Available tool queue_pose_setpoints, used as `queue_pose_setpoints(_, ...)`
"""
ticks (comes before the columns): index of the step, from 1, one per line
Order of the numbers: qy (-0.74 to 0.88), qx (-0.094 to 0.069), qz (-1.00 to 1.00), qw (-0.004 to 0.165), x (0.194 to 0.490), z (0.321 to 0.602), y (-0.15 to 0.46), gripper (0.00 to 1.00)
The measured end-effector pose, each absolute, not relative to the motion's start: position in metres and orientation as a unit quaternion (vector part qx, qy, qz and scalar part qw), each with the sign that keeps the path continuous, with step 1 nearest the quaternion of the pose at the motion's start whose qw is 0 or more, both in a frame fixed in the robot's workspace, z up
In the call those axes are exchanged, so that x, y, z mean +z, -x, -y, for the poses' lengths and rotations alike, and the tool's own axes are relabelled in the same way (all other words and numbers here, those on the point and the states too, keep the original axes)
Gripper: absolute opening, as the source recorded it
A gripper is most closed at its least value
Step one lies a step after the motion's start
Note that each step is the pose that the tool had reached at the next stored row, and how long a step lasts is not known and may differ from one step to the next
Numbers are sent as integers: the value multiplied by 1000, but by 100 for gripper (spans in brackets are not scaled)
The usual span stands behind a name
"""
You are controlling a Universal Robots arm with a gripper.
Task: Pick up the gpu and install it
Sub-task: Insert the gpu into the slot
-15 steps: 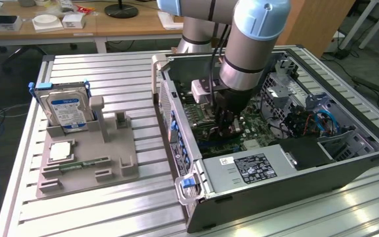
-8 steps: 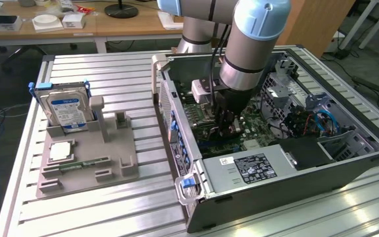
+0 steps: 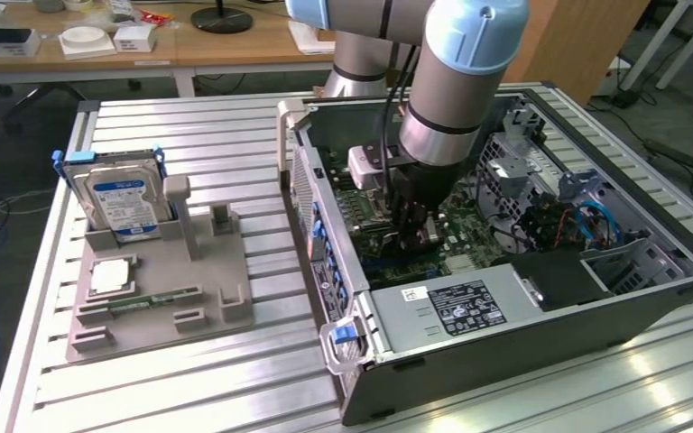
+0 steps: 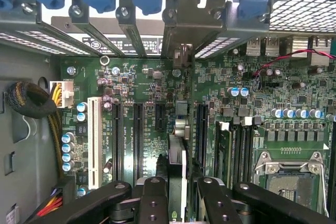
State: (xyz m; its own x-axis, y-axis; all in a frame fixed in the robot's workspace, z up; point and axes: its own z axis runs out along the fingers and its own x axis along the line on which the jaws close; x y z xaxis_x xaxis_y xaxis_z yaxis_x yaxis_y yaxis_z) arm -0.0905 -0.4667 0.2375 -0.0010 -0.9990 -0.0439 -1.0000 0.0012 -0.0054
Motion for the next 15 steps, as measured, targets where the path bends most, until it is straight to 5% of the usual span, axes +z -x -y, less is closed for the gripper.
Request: queue_pose_setpoints(15,707,14,-707,18,236,467,90,26)
